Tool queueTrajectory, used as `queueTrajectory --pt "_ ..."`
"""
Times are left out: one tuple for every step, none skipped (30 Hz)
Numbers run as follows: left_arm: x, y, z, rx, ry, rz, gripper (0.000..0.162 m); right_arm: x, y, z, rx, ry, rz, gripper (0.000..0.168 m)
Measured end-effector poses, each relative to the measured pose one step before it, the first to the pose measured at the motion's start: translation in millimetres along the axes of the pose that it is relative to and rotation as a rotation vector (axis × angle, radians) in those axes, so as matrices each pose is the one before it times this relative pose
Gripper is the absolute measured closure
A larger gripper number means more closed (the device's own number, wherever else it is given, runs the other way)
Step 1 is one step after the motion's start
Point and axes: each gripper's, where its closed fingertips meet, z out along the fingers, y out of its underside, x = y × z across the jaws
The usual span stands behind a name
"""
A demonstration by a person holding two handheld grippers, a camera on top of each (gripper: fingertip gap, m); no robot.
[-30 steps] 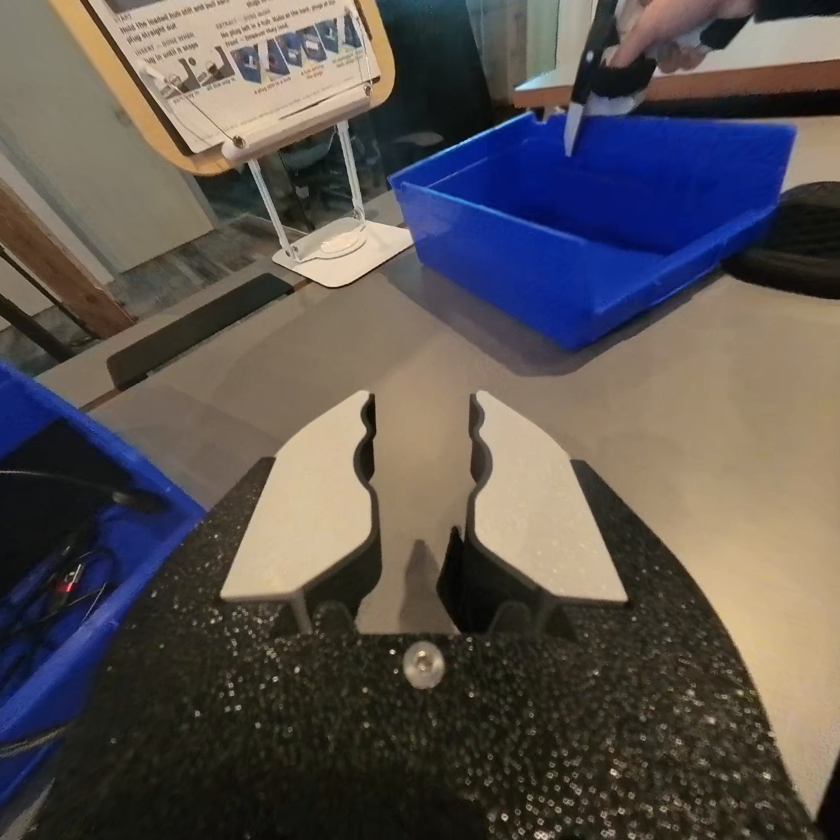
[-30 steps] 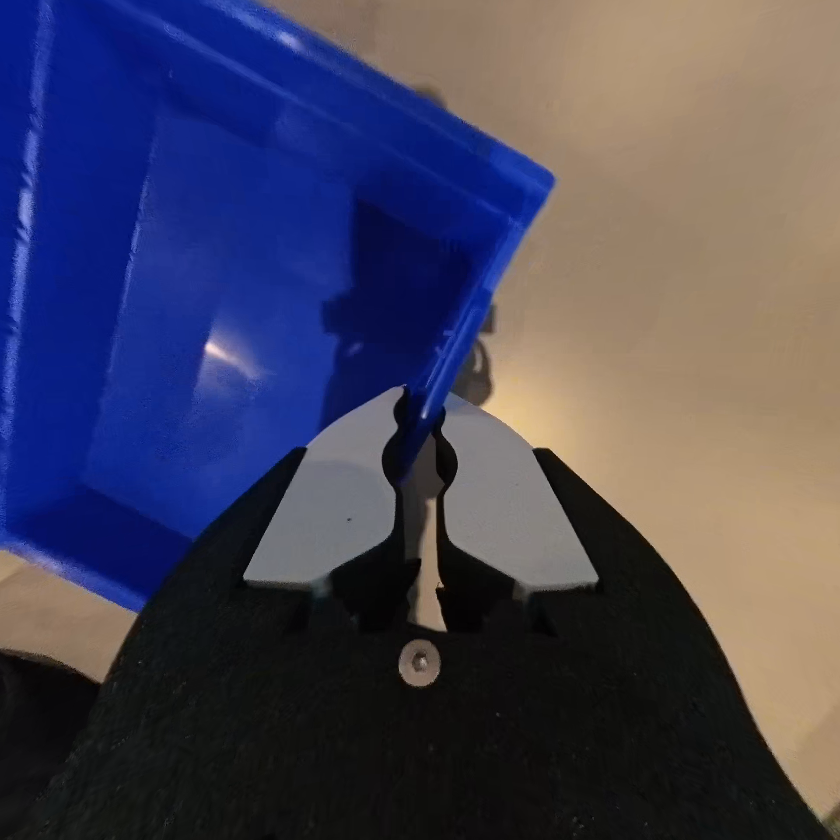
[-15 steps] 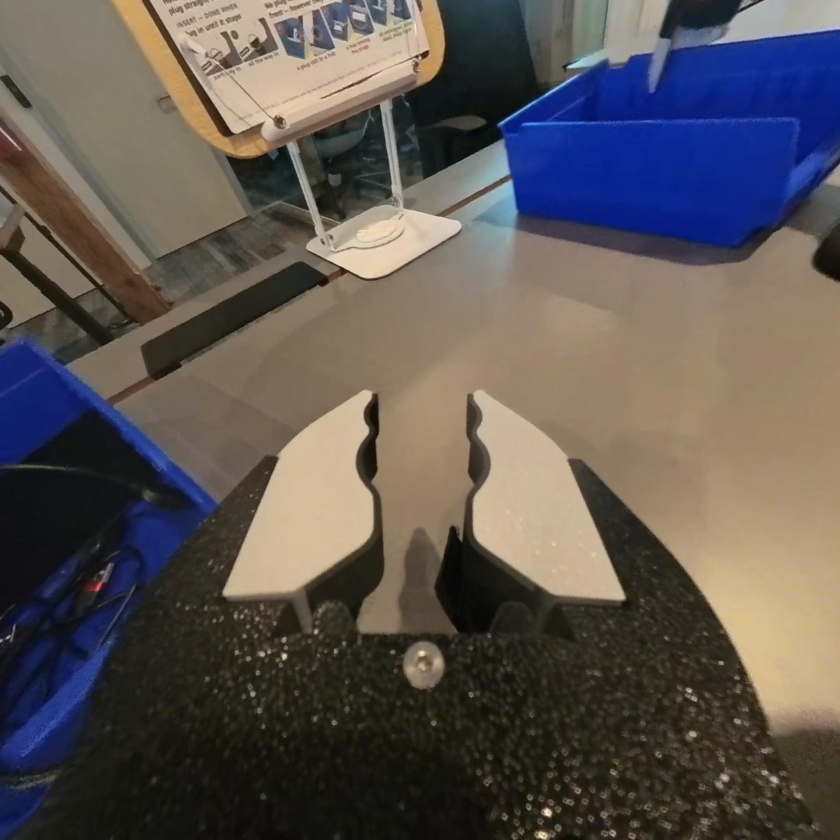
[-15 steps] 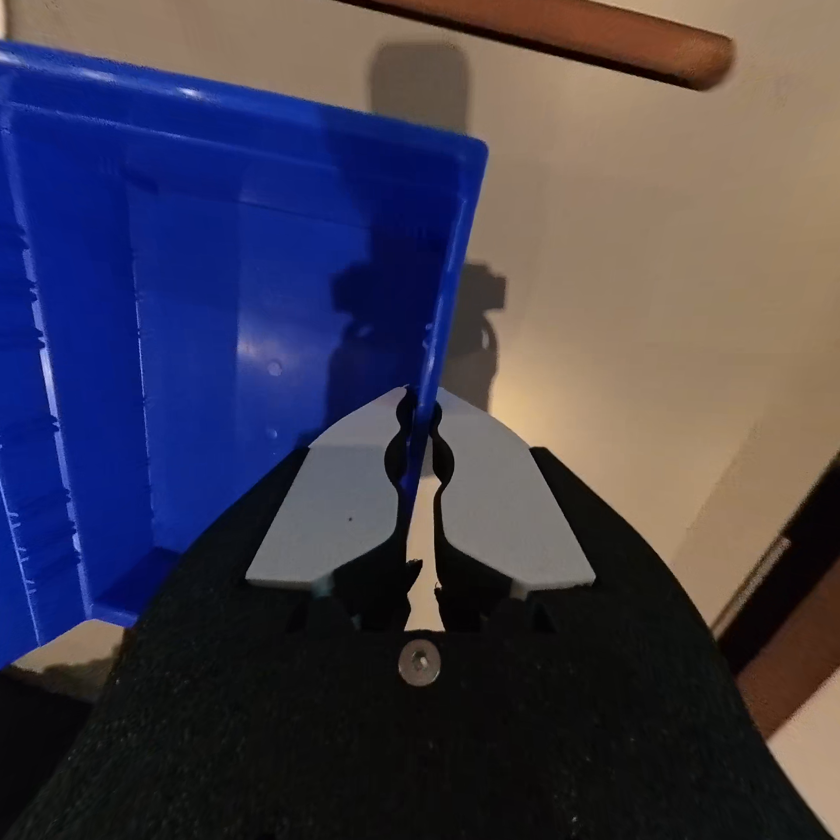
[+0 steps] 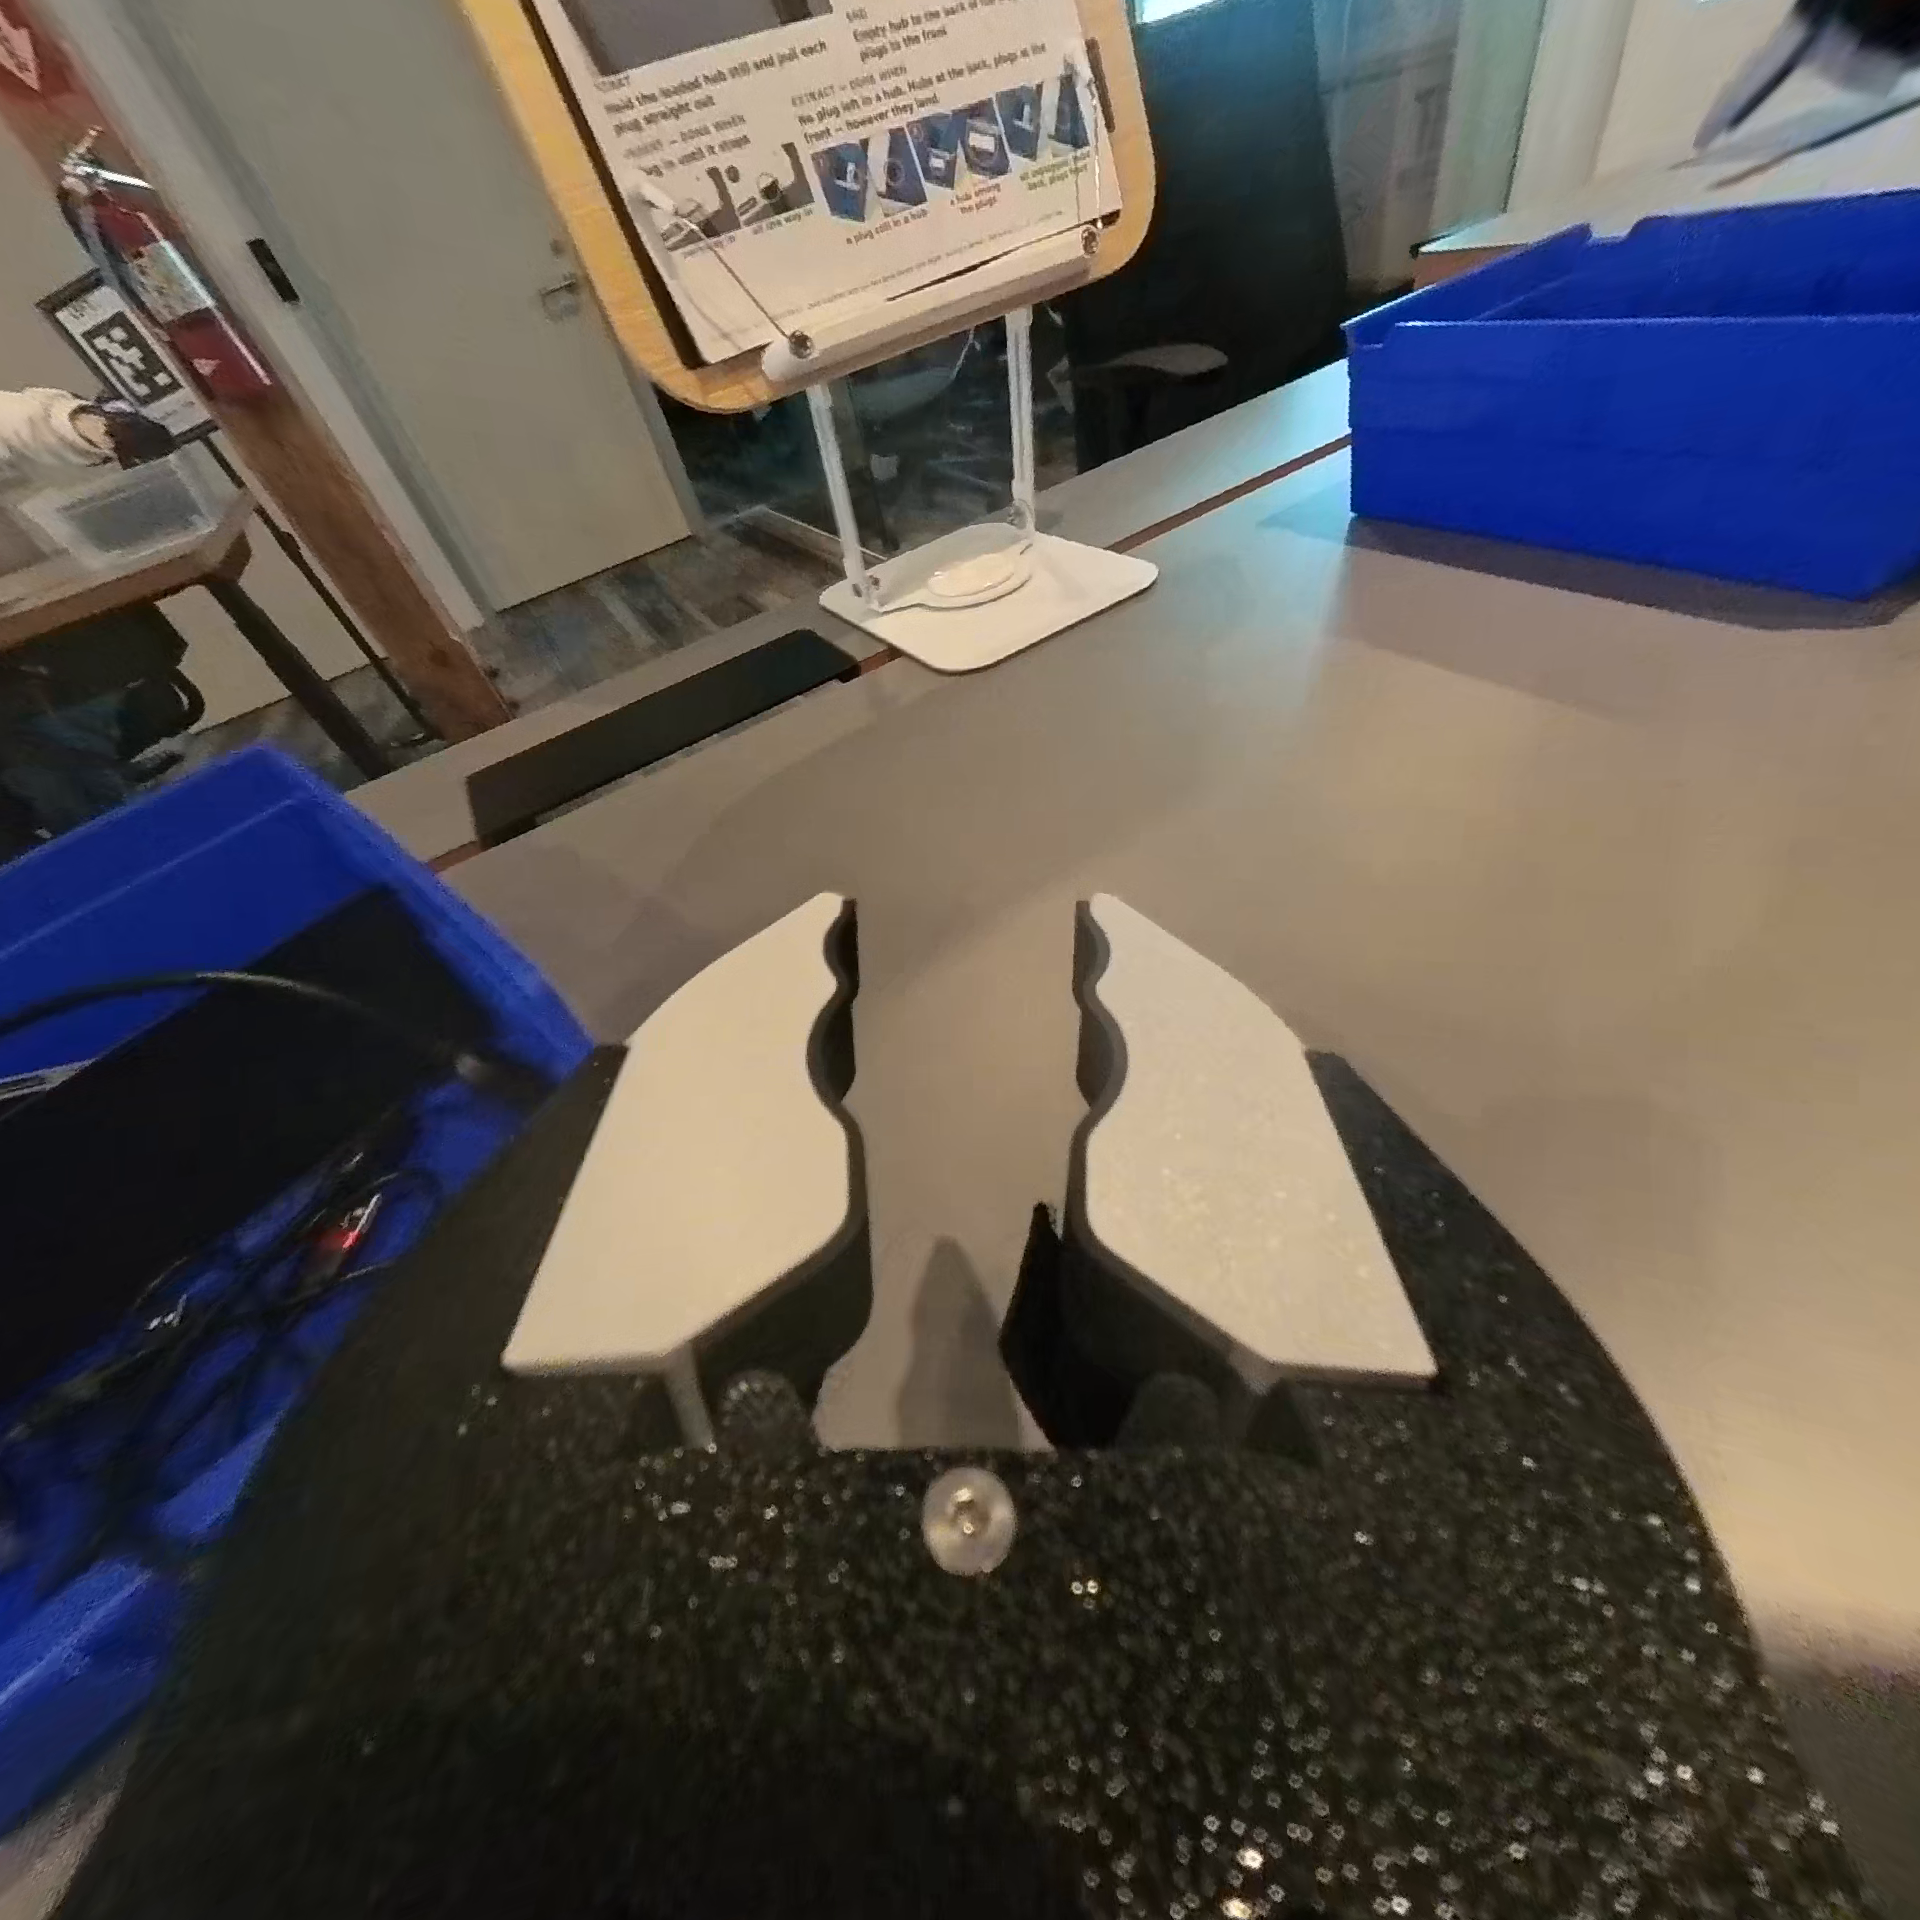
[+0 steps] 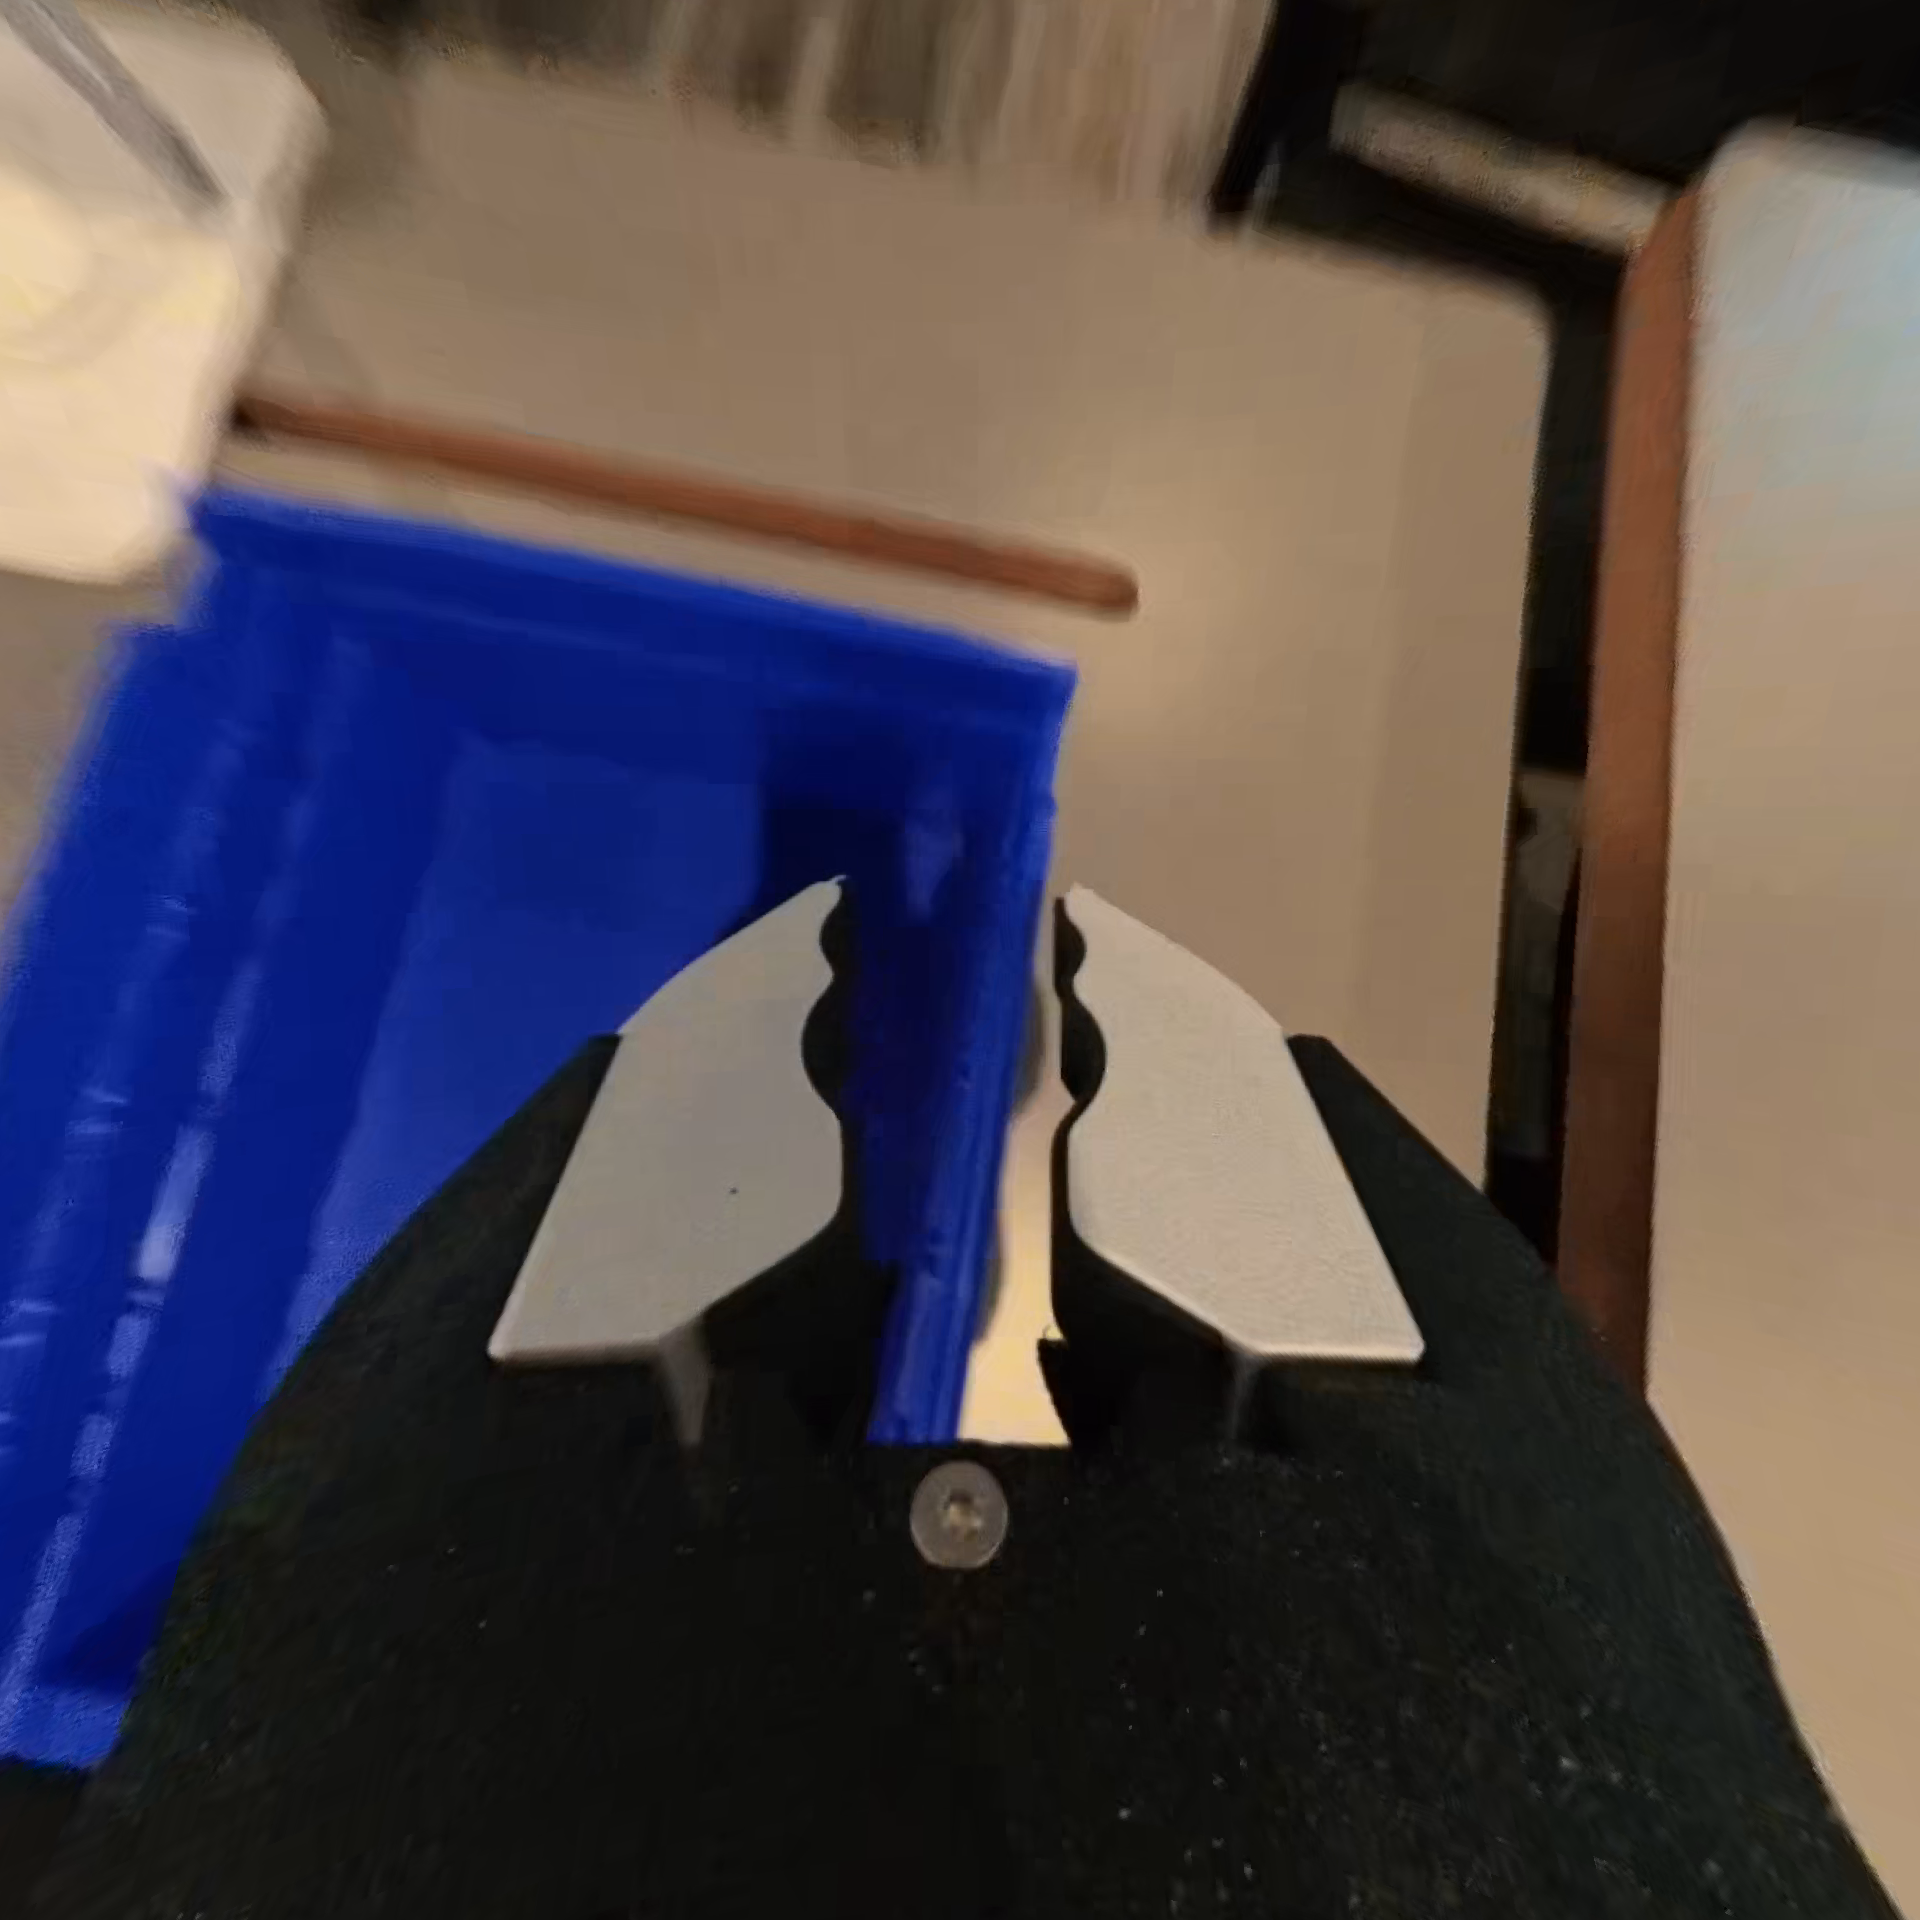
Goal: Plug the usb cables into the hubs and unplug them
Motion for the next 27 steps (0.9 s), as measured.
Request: queueTrajectory --pt "-2.47 -0.65 -4.81 0.0060 -0.0122 -0.0023 0.123 -11.12 -16.78 -16.99 0.1096 -0.0259 0.0095 0.127" --pt "-2.88 -1.24 -4.92 0.0096 -0.0136 -0.0038 0.123 -16.25 -17.87 -17.08 0.1099 -0.0311 -0.0012 0.124" --pt "-3.14 -1.60 -4.99 0.0123 -0.0155 -0.0049 0.124 -22.01 -17.08 -16.39 0.0995 -0.0399 -0.0112 0.122" --pt "-3.46 -1.96 -5.02 0.0147 -0.0180 -0.0054 0.124 -28.81 -15.52 -14.47 0.0873 -0.0591 -0.0254 0.120" --pt "-3.44 -2.42 -4.85 0.0163 -0.0185 -0.0055 0.124 -33.10 -13.21 -11.38 0.0707 -0.0662 -0.0370 0.118" --pt "-3.28 -2.51 -4.77 0.0163 -0.0185 -0.0041 0.124 -34.89 -10.04 -7.47 0.0526 -0.0630 -0.0437 0.115" --pt "-3.68 -2.60 -4.69 0.0157 -0.0210 -0.0002 0.125 -34.91 -7.44 -3.63 0.0419 -0.0540 -0.0447 0.113" --pt "-4.20 -2.33 -4.53 0.0130 -0.0239 0.0040 0.125 -34.84 -4.85 0.41 0.0372 -0.0522 -0.0434 0.109" --pt "-4.95 -2.08 -4.31 0.0097 -0.0270 0.0057 0.125 -34.94 -2.57 3.92 0.0320 -0.0569 -0.0371 0.103" --pt "-5.66 -1.61 -4.08 0.0063 -0.0284 0.0053 0.126 -34.14 0.37 7.27 0.0258 -0.0599 -0.0289 0.101" --pt "-5.68 -1.02 -3.62 0.0022 -0.0245 0.0052 0.126 -32.63 3.32 10.43 0.0181 -0.0663 -0.0288 0.098" --pt "-6.37 -0.19 -3.16 -0.0038 -0.0244 0.0032 0.126 -28.14 6.66 13.19 0.0028 -0.0556 -0.0221 0.094" --pt "-6.71 0.47 -2.81 -0.0086 -0.0210 -0.0002 0.126 -23.46 9.06 14.52 -0.0068 -0.0486 -0.0209 0.091" --pt "-6.18 0.56 -2.56 -0.0106 -0.0152 -0.0055 0.126 -19.37 9.48 15.22 0.0016 -0.0418 -0.0180 0.090" --pt "-6.49 0.40 -2.63 -0.0115 -0.0143 -0.0083 0.125 -12.97 10.43 15.05 0.0062 -0.0212 -0.0219 0.088" --pt "-6.75 0.38 -2.63 -0.0111 -0.0161 -0.0042 0.125 -7.25 12.35 13.87 0.0032 0.0036 -0.0229 0.088" --pt "-7.37 0.30 -2.76 -0.0094 -0.0202 0.0008 0.125 -5.45 12.62 12.46 0.0117 0.0052 -0.0224 0.089" --pt "-7.23 0.20 -2.71 -0.0074 -0.0204 0.0028 0.125 -3.24 12.38 10.20 0.0204 0.0109 -0.0220 0.089" --pt "-6.62 0.42 -2.62 -0.0079 -0.0181 0.0028 0.125 -1.07 11.79 7.30 0.0270 0.0196 -0.0118 0.089" --pt "-5.90 0.66 -2.37 -0.0099 -0.0162 0.0028 0.125 -0.89 11.69 4.21 0.0265 0.0198 -0.0048 0.093" --pt "-5.14 0.98 -2.29 -0.0103 -0.0148 0.0043 0.125 -1.68 10.70 1.98 0.0133 0.0105 -0.0082 0.098" --pt "-4.68 1.00 -2.09 -0.0082 -0.0147 0.0063 0.125 -3.11 6.02 0.47 -0.0062 -0.0086 -0.0130 0.097" --pt "-4.70 1.16 -1.83 -0.0051 -0.0172 0.0068 0.125 -3.41 0.92 -1.77 -0.0117 -0.0194 -0.0258 0.098" --pt "-4.75 1.19 -1.29 -0.0018 -0.0175 0.0041 0.126 0.12 -2.11 -2.80 0.0105 0.0064 -0.0328 0.100" --pt "-4.51 1.02 -0.41 0.0001 -0.0153 -0.0014 0.126 2.22 -2.76 -3.06 0.0281 0.0237 -0.0238 0.105" --pt "-4.14 1.10 0.40 -0.0013 -0.0119 -0.0044 0.126 2.37 -3.03 -2.62 0.0369 0.0249 -0.0015 0.110" --pt "-4.49 0.98 1.18 -0.0027 -0.0121 -0.0043 0.126 1.19 -3.11 -1.57 0.0339 0.0100 0.0131 0.114"
